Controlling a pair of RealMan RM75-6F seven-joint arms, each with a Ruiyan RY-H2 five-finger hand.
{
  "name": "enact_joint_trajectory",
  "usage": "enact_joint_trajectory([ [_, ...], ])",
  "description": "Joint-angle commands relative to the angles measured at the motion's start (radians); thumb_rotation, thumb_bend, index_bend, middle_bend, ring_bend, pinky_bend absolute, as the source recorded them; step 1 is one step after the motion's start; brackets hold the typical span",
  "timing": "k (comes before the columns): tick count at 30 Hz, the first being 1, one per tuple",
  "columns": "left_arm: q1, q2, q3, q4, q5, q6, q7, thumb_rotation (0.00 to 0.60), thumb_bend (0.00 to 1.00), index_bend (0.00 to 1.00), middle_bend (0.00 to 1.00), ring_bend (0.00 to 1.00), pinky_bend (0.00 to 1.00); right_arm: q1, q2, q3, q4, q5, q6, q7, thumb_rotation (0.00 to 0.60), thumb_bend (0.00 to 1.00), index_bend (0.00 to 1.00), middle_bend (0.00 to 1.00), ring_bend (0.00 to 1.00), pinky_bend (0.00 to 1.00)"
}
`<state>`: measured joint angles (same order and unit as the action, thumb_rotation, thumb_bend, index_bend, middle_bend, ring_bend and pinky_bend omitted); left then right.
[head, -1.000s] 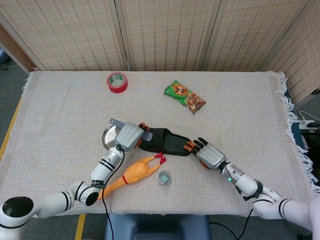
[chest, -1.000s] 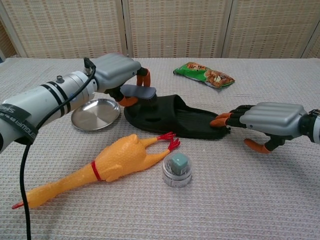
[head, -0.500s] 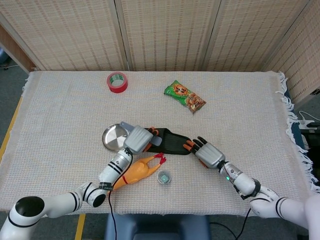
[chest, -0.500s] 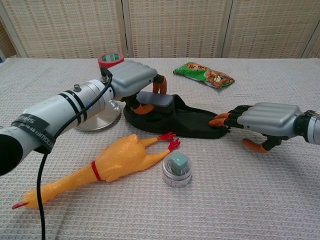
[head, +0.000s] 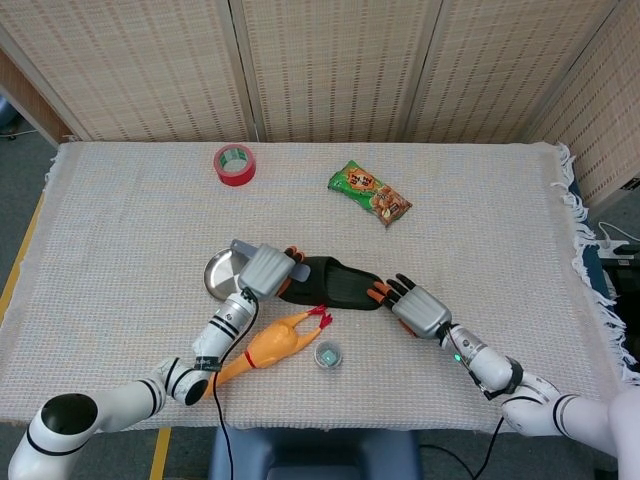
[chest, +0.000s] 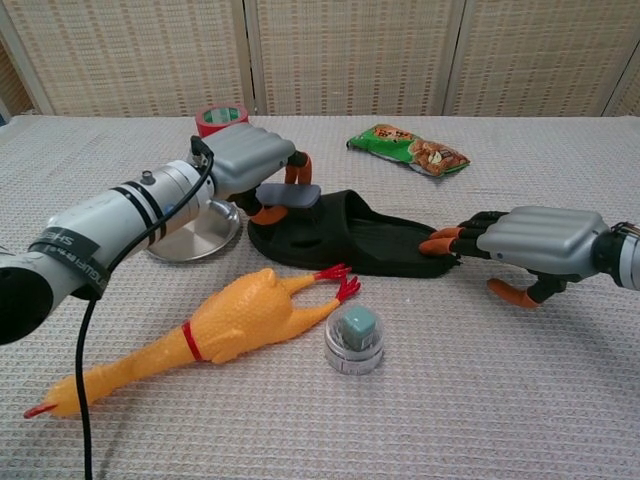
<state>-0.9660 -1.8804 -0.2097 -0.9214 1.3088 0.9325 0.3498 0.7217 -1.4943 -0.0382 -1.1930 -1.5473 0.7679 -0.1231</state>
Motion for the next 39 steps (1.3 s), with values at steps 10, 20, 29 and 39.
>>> enact_joint_trajectory([
  [10,-0.007,0.008,0.008,-0.099,0.034,0.028,0.010,0.600,0.44,0.55,0.61,0.79,1.00,-0.002,0.013,-0.004,-0.020,0.013,0.006,-0.013,0.600,0.61,0.01,0.00,0.00,0.00],
  [20,-0.016,-0.001,-0.004,-0.108,0.003,0.008,0.075,0.600,0.44,0.56,0.62,0.80,1.00,-0.002,0.029,-0.006,-0.036,0.017,0.012,-0.016,0.600,0.61,0.01,0.00,0.00,0.00],
  [29,-0.005,0.013,-0.014,-0.035,-0.059,-0.048,0.070,0.600,0.44,0.56,0.62,0.79,1.00,0.002,0.027,-0.008,-0.028,0.020,0.009,-0.014,0.600,0.61,0.01,0.00,0.00,0.00],
  [39,-0.001,0.032,-0.006,-0.065,-0.043,-0.023,0.068,0.600,0.44,0.56,0.62,0.79,1.00,0.001,0.031,-0.010,-0.029,0.025,0.010,-0.018,0.600,0.61,0.00,0.00,0.00,0.00],
])
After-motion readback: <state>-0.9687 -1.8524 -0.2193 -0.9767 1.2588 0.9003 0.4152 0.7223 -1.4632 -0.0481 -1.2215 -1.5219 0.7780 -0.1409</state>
